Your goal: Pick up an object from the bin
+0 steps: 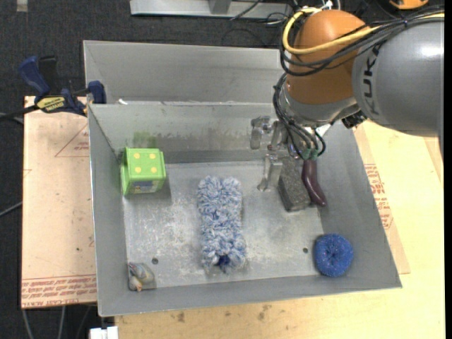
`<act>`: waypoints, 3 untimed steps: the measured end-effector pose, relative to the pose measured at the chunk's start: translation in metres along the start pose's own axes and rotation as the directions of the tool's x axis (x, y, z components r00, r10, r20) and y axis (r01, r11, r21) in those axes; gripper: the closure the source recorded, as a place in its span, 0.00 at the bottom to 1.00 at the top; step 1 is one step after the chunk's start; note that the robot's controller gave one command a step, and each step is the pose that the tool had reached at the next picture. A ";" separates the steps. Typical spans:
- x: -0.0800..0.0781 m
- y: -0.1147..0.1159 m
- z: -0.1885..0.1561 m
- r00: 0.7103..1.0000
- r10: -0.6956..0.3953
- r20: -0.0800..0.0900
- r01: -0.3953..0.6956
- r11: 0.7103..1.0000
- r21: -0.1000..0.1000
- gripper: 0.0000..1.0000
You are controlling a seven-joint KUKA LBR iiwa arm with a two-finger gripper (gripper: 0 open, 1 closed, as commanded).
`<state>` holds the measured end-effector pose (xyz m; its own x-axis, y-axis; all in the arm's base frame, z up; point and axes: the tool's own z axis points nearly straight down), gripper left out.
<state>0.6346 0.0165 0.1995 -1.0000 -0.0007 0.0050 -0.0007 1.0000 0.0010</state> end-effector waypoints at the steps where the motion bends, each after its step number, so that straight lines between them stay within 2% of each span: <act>1: -0.001 0.000 -0.005 1.000 0.000 0.007 0.000 1.000 0.000 0.00; 2: 0.000 0.021 0.043 1.000 -0.020 0.014 0.020 1.000 0.001 0.00; 3: 0.014 0.033 0.102 0.992 0.124 0.008 -0.124 0.992 -0.002 0.00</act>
Offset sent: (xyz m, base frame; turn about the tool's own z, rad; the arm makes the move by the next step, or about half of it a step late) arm -0.0078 0.0562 -0.1283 -0.0530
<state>0.6203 0.0496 0.0976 -0.9924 0.1231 -0.0030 0.1231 0.9924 0.0019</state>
